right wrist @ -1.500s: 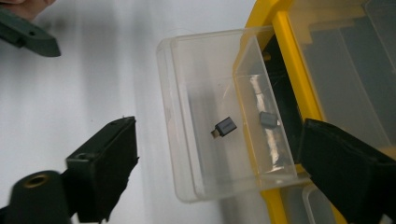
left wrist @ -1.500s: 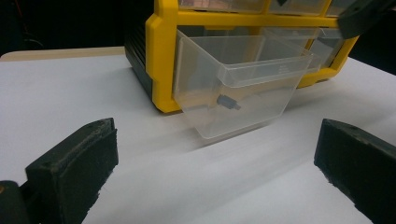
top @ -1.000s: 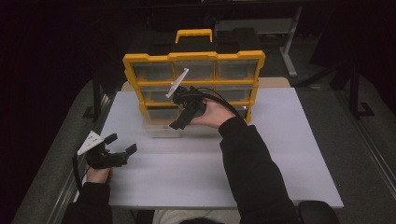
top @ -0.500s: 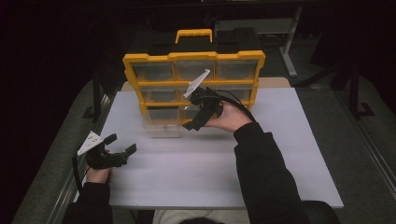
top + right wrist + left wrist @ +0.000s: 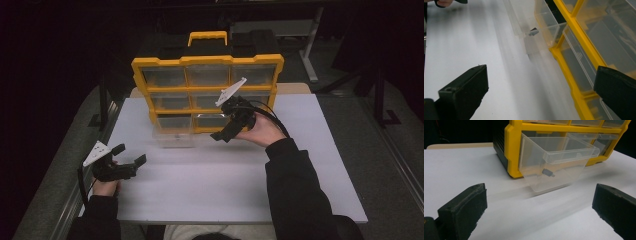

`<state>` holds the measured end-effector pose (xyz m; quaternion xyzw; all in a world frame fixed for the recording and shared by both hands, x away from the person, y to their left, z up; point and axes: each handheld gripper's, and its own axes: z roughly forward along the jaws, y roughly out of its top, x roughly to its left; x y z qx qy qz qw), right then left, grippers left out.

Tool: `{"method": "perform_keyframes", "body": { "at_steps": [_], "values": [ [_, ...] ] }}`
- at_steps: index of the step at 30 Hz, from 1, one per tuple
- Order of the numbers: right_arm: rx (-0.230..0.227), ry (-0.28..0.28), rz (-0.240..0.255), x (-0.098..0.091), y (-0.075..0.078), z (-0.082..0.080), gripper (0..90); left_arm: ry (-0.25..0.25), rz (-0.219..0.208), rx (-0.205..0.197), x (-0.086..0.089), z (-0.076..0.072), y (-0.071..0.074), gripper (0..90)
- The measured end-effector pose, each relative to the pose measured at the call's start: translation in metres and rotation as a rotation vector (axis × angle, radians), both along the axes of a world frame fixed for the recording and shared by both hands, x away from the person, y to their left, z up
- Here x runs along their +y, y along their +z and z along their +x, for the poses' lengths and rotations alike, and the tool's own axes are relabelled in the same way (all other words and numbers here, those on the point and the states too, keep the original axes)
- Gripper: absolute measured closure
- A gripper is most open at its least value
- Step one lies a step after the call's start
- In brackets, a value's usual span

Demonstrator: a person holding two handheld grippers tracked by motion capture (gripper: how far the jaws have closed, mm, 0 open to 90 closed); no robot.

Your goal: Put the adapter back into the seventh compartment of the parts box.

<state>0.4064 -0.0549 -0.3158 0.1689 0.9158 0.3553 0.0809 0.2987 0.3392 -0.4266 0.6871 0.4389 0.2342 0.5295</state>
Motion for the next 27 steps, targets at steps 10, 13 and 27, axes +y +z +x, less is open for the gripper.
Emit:
{"method": "perform_keyframes", "body": {
  "at_steps": [10, 13, 27],
  "values": [
    [0.008, -0.036, 0.014, -0.021, -0.009, -0.004, 0.0, 0.001, 0.002, 0.002, 0.000, 0.000, 0.000, 0.0],
    [0.008, -0.052, 0.010, -0.028, -0.013, -0.006, 0.0, -0.001, 0.004, 0.003, 0.000, 0.000, 0.000, 0.0],
    [-0.001, -0.097, 0.036, -0.057, -0.017, -0.015, 0.0, -0.005, 0.015, 0.007, -0.001, 0.000, -0.001, 0.0]
  ]
}}
